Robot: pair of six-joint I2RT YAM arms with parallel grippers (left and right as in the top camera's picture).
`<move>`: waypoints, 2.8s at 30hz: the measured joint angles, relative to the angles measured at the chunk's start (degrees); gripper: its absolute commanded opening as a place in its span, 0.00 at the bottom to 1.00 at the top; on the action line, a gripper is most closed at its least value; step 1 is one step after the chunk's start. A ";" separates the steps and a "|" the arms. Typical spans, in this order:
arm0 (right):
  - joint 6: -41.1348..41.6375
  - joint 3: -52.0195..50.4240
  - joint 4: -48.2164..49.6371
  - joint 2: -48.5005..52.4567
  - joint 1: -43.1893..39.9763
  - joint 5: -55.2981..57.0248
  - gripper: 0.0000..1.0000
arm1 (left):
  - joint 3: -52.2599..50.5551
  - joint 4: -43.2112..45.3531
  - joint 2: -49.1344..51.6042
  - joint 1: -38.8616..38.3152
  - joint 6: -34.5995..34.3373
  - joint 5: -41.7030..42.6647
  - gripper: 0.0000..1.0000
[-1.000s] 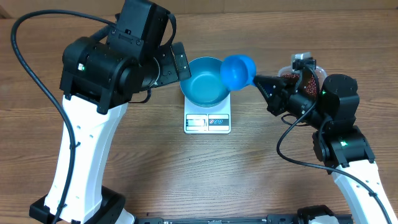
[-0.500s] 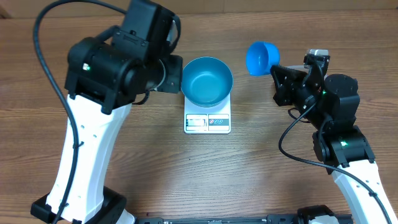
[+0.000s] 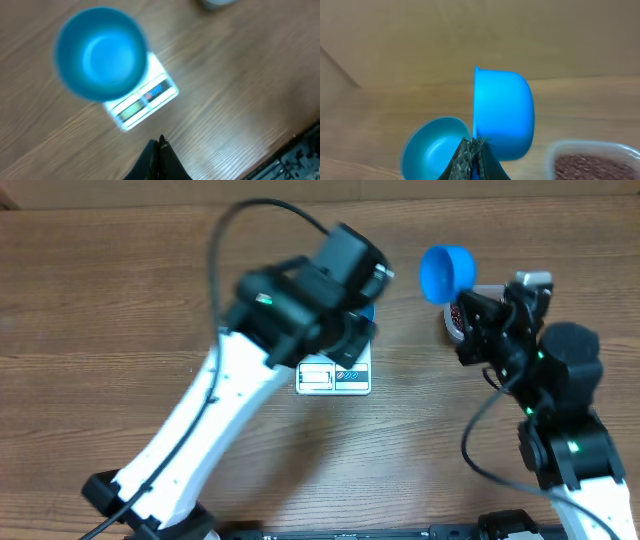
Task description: Scoop item into bowl and weigh 150g on scale
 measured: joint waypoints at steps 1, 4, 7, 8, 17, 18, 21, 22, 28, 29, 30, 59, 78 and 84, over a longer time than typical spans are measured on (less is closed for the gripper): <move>-1.40 0.48 -2.64 -1.14 0.00 1.40 0.04 | -2.27 3.28 0.00 -1.42 0.00 0.26 0.05; -3.91 1.42 -8.70 -3.23 0.00 6.54 0.04 | -7.74 11.67 0.17 -5.14 0.00 1.33 0.05; -5.31 1.73 -11.61 -4.33 0.00 11.54 0.04 | -12.55 20.02 0.37 -8.87 -0.04 1.86 0.05; -5.66 1.75 -12.35 -4.44 0.00 13.07 0.04 | -13.79 22.32 0.46 -10.08 -0.04 1.95 0.05; -5.90 1.75 -13.66 -4.44 0.00 24.02 0.04 | -19.54 27.65 0.52 -12.98 -0.20 0.52 0.04; -5.77 1.75 -13.66 -4.44 0.00 25.00 0.04 | -19.67 27.06 0.52 -12.87 -0.20 0.02 0.04; -5.53 1.75 -13.75 -4.44 0.00 26.62 0.04 | -19.69 25.92 0.52 -12.28 -0.20 -1.05 0.04; -5.33 1.75 -13.86 -4.44 0.00 27.02 0.04 | -19.69 25.86 0.52 -12.20 -0.20 -1.38 0.04; -4.70 1.75 -14.10 -4.44 0.00 28.09 0.04 | -19.74 25.31 0.52 -11.98 -0.13 -2.05 0.04; -4.66 1.75 -14.16 -4.44 0.00 28.17 0.04 | -19.89 25.20 0.52 -11.80 0.02 -2.14 0.04; -4.57 1.75 -14.38 -4.44 0.00 28.28 0.04 | -20.28 25.24 0.48 -11.67 0.11 -2.21 0.04; -1.66 1.75 -14.67 -2.40 0.00 26.21 0.04 | -66.95 51.93 -26.97 -6.01 7.19 -7.15 0.04; 1.33 1.75 -14.86 1.57 0.00 24.63 0.04 | -66.99 60.63 -12.55 -1.92 5.31 -8.00 0.04; 3.63 1.75 -13.35 3.48 0.00 22.34 0.04 | -67.04 63.65 -12.20 -0.26 5.31 -8.00 0.04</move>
